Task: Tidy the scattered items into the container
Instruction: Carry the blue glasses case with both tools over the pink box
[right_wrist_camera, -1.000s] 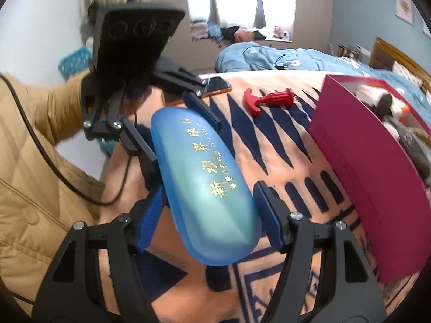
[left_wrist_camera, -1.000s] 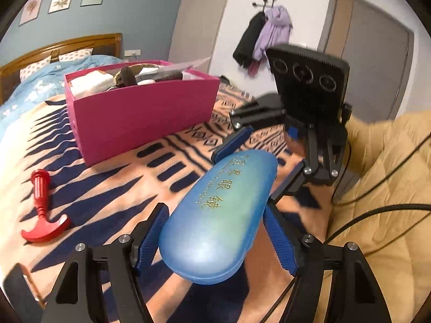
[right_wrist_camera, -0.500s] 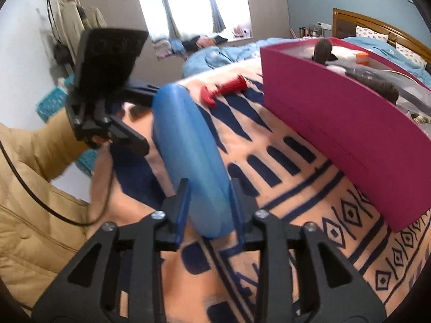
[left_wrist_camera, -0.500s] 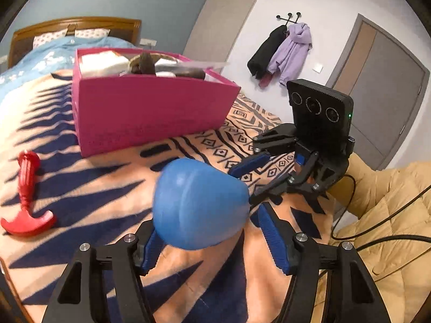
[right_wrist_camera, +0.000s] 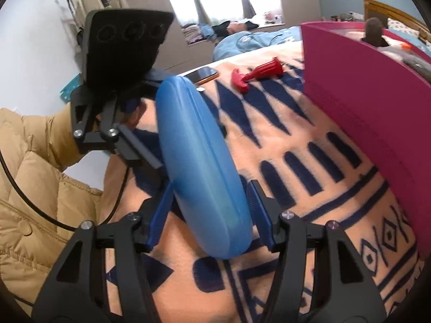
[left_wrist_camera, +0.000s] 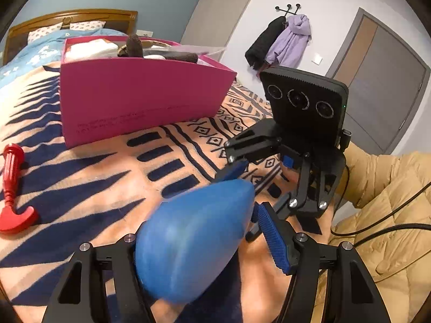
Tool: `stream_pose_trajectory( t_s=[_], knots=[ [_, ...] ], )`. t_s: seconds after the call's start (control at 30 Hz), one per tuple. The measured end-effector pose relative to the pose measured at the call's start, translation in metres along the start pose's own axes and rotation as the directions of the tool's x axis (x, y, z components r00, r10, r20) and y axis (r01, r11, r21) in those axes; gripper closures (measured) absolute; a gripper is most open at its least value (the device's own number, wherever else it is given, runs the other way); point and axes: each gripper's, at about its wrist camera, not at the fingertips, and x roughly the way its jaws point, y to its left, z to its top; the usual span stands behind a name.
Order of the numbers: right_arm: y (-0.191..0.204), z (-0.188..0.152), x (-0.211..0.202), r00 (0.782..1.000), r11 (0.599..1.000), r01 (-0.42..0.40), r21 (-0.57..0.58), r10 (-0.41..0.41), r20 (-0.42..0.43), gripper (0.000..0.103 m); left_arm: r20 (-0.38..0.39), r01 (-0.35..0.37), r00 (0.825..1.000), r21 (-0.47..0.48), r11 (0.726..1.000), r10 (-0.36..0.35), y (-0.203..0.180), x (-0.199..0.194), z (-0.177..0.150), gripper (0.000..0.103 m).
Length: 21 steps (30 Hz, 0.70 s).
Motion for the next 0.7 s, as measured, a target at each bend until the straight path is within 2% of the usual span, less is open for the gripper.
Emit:
stream_pose_trajectory(
  t_s=[0.07,0.33,0.53,0.7],
  knots=[
    [0.003,-0.001,0.004,1.0,1.0,-0.018,-0.003,0.018,-0.006,0.054,-0.005,-0.002,1.0,-0.012,1.0,0.002,0.002,0.0,-0.001,0.036],
    [-0.008,-0.01,-0.003,0.991,0.985,-0.102,0.142,0.087,0.105,0.056,0.05,0.049,0.998,-0.099,0.994,-0.044,0.015,-0.007,-0.004,0.031],
    [-0.024,-0.021,-0.014,0.967,0.941,-0.187,0.282,0.127,0.219,0.059,0.099,0.086,0.993,-0.197,0.977,-0.067,0.028,-0.01,-0.008,0.027],
    [-0.033,-0.026,-0.017,0.95,0.906,-0.234,0.353,0.136,0.28,0.059,0.136,0.074,0.99,-0.246,0.966,-0.042,0.03,-0.012,-0.008,0.029]
  ],
)
